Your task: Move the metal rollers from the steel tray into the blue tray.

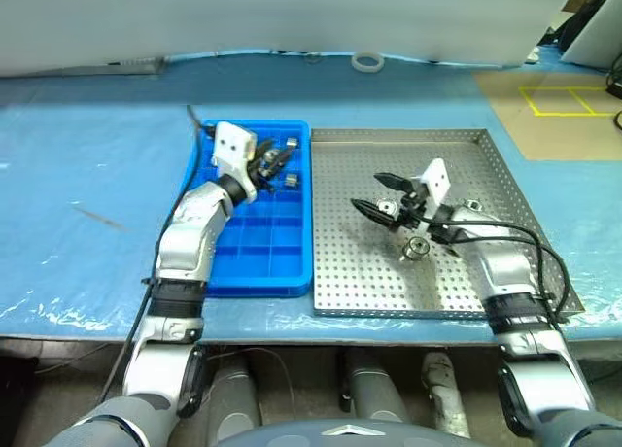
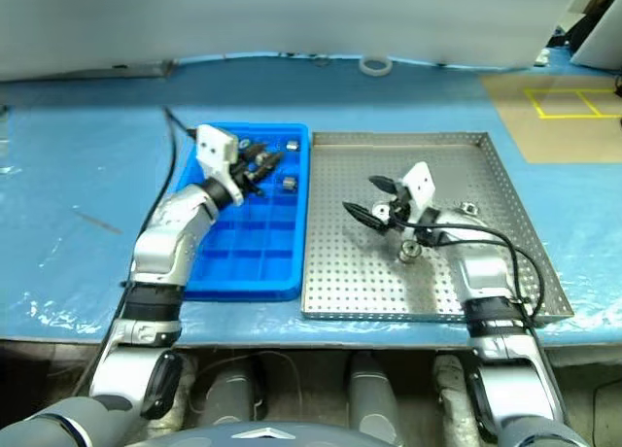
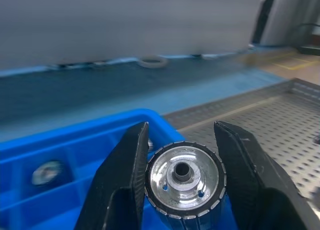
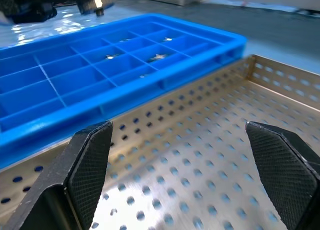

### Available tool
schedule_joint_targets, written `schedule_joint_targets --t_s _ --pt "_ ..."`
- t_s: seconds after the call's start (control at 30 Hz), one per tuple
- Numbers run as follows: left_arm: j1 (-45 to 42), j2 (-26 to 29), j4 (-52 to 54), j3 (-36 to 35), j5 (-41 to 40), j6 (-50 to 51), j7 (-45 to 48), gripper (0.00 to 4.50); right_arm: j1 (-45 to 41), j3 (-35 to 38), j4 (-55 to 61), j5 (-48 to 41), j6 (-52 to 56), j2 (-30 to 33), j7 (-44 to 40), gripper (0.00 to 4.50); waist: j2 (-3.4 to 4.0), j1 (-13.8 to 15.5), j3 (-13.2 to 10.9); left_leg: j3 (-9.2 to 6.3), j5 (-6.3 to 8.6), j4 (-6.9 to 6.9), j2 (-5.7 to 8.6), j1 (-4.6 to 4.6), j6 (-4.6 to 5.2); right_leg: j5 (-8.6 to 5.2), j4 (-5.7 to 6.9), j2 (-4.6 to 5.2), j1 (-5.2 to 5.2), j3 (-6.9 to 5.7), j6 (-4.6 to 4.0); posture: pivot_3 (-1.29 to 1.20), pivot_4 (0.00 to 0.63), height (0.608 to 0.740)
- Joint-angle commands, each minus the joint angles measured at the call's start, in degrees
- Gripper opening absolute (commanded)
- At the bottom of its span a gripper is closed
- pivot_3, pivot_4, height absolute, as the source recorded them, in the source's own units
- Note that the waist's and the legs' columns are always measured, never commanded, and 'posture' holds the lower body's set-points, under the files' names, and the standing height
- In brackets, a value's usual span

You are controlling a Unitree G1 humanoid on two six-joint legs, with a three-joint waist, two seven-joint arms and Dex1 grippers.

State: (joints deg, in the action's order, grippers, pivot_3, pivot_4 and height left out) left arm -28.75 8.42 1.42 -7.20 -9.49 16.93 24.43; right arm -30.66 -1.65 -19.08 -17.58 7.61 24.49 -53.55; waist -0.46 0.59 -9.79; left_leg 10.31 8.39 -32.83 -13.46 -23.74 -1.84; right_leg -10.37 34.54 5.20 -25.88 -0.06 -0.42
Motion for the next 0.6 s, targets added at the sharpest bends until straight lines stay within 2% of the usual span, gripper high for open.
schedule_joint_targets --t_s 0.03,0.3,0.6 --pt "3.2 0.2 5.2 -1.7 1.6 -1.7 -6.0 1.88 -2.7 -0.7 -3.1 1.0 -3.4 -0.6 -2.4 4.5 0.0 1.2 0.0 0.0 -0.02 0.0 -0.03 0.0 -0.04 0.0 0.01 0.0 0.01 0.0 0.0 -0.05 0.15 0.74" --pt "10.1 2.1 3.1 -2.7 1.7 -2.1 -9.7 1.88 -2.8 -0.7 -3.6 1.9 -4.6 -2.0 -3.2 4.5 -0.01 2.6 0.0 -0.03 -0.08 -0.01 -0.04 0.0 -0.16 0.0 0.12 0.0 0.0 0.03 0.0 -0.07 0.15 0.74" --pt "6.8 4.1 -5.8 -2.8 1.9 -3.7 -10.7 1.88 0.9 0.4 1.6 1.5 -3.0 -1.6 -0.7 4.5 -0.01 1.8 0.0 -0.05 -0.13 0.03 -0.13 0.02 -0.26 0.0 0.15 -0.06 -0.07 0.08 0.01 -0.13 0.15 0.74"
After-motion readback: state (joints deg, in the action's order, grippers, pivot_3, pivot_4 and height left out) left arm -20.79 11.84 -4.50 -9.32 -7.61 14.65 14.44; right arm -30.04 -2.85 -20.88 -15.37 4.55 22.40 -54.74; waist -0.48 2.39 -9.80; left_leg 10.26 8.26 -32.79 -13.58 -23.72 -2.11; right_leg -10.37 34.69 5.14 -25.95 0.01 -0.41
